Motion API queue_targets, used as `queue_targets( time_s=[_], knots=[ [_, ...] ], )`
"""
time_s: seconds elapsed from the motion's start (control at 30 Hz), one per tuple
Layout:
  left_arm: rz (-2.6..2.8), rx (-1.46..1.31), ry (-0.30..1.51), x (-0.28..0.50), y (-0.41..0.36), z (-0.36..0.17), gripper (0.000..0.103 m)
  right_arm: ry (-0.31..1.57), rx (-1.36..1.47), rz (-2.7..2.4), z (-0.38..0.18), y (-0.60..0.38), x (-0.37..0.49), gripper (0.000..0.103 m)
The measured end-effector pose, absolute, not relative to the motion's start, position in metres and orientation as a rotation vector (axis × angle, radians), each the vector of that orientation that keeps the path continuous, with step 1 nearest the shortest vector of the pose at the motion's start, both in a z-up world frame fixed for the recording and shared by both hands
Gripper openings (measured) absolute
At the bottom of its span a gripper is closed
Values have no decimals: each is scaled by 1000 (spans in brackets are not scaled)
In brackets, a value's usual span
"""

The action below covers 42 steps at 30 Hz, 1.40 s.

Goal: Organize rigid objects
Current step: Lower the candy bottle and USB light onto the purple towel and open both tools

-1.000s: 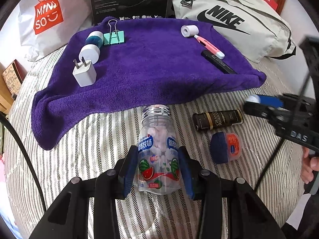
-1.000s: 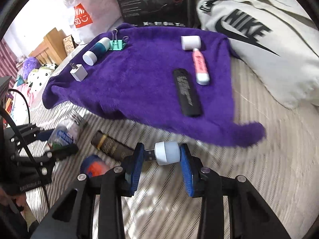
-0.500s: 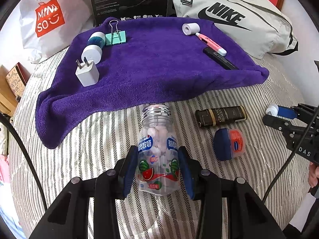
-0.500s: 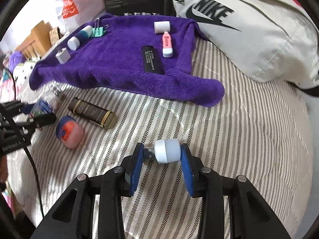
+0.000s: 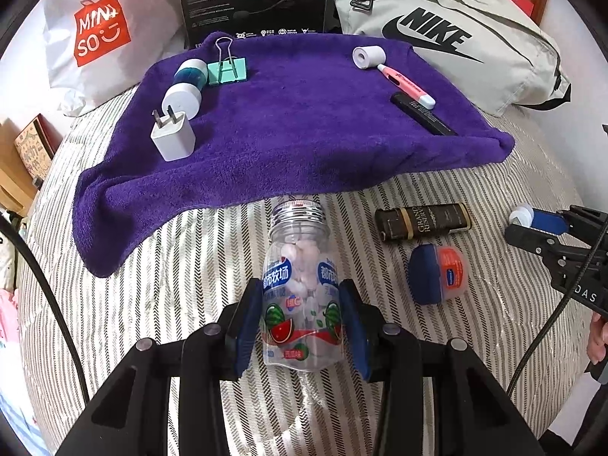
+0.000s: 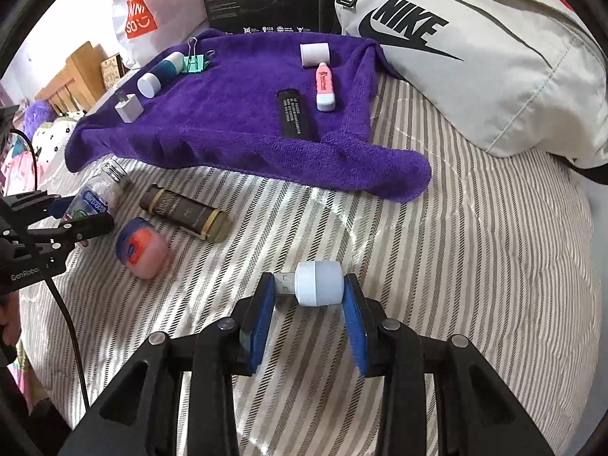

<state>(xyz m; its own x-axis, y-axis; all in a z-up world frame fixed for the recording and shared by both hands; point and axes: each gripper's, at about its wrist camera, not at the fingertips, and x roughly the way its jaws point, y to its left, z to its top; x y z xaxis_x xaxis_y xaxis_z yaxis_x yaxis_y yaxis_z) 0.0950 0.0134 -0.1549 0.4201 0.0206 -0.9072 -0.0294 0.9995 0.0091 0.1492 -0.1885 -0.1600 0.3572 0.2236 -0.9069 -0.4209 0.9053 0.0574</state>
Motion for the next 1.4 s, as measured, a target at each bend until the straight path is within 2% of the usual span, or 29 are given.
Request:
queue_targets(
  time_s=[0.37,0.97,1.4],
  knots=[
    [43,22,1119,95,8,-156,40,1130,-221,386,-162,-186,146,36],
    [49,-98,1099,85,36,-138,39,1141,-160,429,-153,-193,145,36],
    [70,-121,1042,98,71,-100,39,1064,-141,534,-108,-165,163,36]
  ],
)
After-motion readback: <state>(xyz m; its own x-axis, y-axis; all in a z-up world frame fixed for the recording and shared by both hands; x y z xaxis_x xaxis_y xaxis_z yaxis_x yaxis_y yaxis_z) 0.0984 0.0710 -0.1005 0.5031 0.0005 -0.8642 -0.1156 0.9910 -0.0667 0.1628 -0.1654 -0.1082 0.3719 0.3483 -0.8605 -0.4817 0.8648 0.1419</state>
